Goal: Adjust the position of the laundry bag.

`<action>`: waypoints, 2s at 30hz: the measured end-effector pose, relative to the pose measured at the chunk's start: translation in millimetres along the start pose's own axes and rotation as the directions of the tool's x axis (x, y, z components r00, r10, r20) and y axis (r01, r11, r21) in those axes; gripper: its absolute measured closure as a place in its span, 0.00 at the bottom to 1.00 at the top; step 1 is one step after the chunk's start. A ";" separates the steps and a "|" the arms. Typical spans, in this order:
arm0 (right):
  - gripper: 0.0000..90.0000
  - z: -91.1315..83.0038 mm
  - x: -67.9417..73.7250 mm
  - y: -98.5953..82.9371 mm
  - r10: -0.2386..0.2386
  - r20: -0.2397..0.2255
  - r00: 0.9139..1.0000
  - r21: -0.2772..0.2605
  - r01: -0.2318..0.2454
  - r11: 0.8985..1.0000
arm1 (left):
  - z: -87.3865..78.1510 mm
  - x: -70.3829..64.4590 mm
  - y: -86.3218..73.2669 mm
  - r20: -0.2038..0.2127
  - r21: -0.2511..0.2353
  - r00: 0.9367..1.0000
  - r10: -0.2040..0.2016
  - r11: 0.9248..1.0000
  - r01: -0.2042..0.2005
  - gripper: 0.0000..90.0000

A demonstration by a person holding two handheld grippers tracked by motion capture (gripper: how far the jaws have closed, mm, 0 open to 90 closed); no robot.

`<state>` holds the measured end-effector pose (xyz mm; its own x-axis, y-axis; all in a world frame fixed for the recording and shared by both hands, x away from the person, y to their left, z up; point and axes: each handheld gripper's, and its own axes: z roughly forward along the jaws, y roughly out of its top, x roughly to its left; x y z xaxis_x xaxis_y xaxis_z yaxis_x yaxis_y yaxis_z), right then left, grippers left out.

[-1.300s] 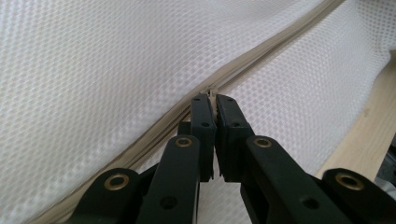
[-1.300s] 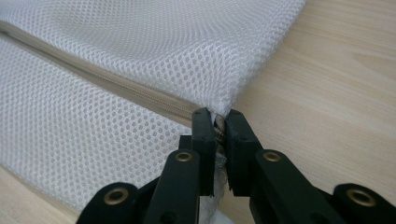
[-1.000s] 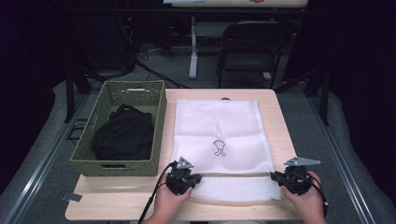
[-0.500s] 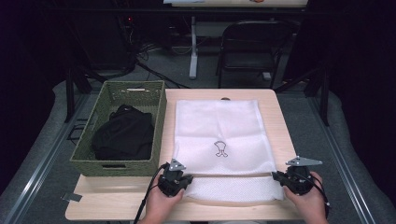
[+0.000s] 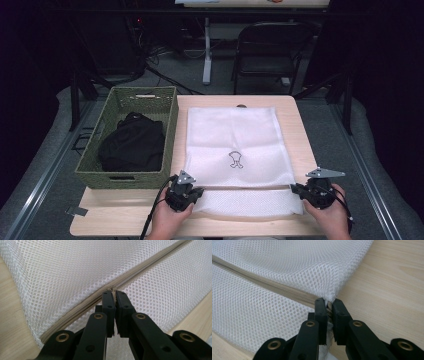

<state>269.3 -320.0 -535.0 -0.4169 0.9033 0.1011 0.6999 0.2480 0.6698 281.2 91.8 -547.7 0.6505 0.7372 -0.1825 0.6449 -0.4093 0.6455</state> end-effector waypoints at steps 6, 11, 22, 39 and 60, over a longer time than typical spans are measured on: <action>0.93 -0.7 -6.3 -2.0 0.018 0.021 1.000 0.000 -0.018 1.000 | -7.4 12.4 -6.9 -0.021 0.007 0.999 -0.042 0.999 0.042 0.97; 0.93 -0.4 -5.5 -1.4 0.009 0.019 1.000 0.003 -0.009 1.000 | -15.9 15.9 -11.5 -0.052 0.015 0.998 -0.018 1.000 0.019 0.97; 0.93 -1.9 -8.9 -3.4 0.027 0.008 1.000 0.004 -0.027 1.000 | -28.6 27.1 -23.4 -0.092 0.011 0.995 -0.037 0.999 0.038 0.97; 0.92 3.3 -6.0 -5.6 0.016 -0.014 1.000 0.035 -0.016 0.999 | -27.8 30.6 -32.8 -0.063 -0.006 0.995 -0.076 0.997 0.076 0.96; 0.90 11.1 3.8 -9.1 -0.005 -0.038 0.999 0.104 0.009 0.995 | -36.1 34.1 -40.7 -0.103 0.026 0.993 -0.060 0.998 0.063 0.95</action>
<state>267.7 -315.0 -548.9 -0.4423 0.8880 0.1257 0.7525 0.2911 0.5907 262.7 152.9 -553.3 0.5663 0.8116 -0.1437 0.6948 -0.3762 0.6130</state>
